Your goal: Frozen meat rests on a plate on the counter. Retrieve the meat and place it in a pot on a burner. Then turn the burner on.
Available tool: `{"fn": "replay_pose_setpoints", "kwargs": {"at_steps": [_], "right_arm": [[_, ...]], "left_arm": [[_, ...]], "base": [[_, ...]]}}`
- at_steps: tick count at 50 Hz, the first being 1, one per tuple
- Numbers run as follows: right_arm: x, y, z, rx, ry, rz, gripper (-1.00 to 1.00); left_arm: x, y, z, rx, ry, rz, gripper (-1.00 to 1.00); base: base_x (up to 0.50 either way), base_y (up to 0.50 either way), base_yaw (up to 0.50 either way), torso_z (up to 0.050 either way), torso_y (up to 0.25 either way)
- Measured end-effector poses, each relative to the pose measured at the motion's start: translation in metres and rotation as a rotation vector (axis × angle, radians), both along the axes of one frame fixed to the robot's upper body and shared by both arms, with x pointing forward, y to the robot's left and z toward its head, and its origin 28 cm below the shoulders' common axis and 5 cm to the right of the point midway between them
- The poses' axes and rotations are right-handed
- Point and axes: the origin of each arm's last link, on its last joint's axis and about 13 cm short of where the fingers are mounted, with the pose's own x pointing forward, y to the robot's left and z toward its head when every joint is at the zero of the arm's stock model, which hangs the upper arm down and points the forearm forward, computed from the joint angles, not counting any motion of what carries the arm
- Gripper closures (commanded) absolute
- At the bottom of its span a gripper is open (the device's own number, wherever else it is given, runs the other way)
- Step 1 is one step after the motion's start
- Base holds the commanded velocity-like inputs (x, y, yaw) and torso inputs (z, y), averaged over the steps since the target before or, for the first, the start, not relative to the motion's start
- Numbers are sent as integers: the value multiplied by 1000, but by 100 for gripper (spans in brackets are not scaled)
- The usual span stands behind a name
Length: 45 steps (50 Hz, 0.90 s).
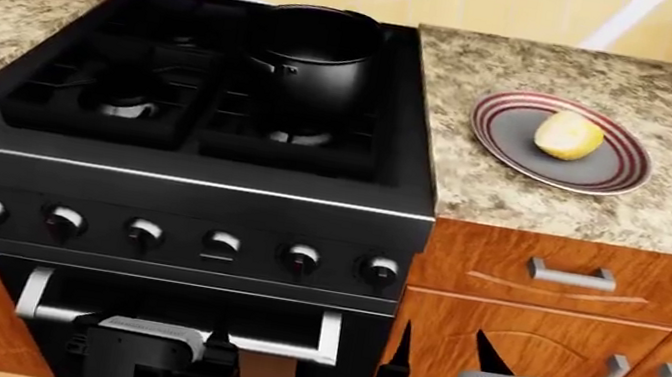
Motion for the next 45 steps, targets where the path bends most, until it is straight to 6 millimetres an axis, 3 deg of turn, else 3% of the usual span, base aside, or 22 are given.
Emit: {"fn": "replay_pose_setpoints", "kwargs": {"at_steps": [6, 22, 45], "right_arm": [[-1, 0, 1, 8, -3, 3, -100], [-1, 0, 6, 47, 8, 11, -100], [0, 1, 4, 62, 25, 24, -100]], "left_arm": [[-1, 0, 0, -6, 0, -6, -100], [1, -4, -2, -2, 106, -22, -100], [-2, -6, 0, -36, 83, -126, -100]], "base": [[0, -20, 0, 50, 0], [0, -500, 0, 0, 0], [0, -500, 0, 0, 0]]}}
